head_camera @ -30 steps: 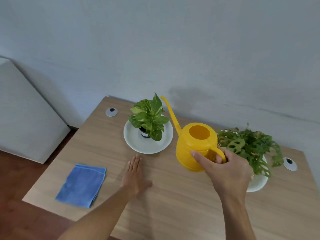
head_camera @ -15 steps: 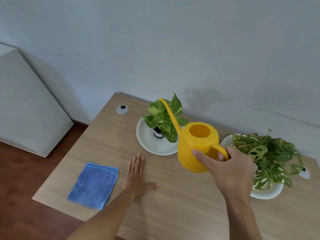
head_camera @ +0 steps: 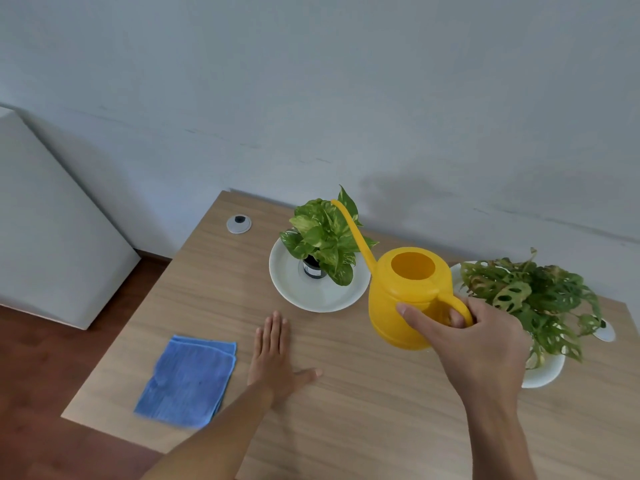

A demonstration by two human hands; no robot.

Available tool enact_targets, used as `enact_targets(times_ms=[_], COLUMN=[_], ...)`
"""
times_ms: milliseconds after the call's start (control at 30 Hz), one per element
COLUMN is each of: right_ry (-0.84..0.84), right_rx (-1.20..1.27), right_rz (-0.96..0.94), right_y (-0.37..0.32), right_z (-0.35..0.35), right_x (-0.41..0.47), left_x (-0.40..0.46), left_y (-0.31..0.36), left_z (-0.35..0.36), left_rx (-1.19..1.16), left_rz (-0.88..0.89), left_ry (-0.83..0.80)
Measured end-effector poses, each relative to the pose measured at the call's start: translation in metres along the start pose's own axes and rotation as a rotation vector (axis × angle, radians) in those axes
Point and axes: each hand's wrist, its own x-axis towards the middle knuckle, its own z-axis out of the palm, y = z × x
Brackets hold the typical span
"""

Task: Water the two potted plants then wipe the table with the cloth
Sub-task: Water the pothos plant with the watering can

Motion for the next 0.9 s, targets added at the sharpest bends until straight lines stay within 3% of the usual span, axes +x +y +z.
enact_targets(times_ms=[900], right_ry=[-0.018], right_rx=[0.043], right_rz=[-0.009], right_y=[-0.02], right_z=[0.009], right_x=[-0.003], left_x=[-0.004], left_y=[0.004], left_z=[-0.019], left_rx=[0.026], left_rz=[-0.014], left_ry=[-0.155])
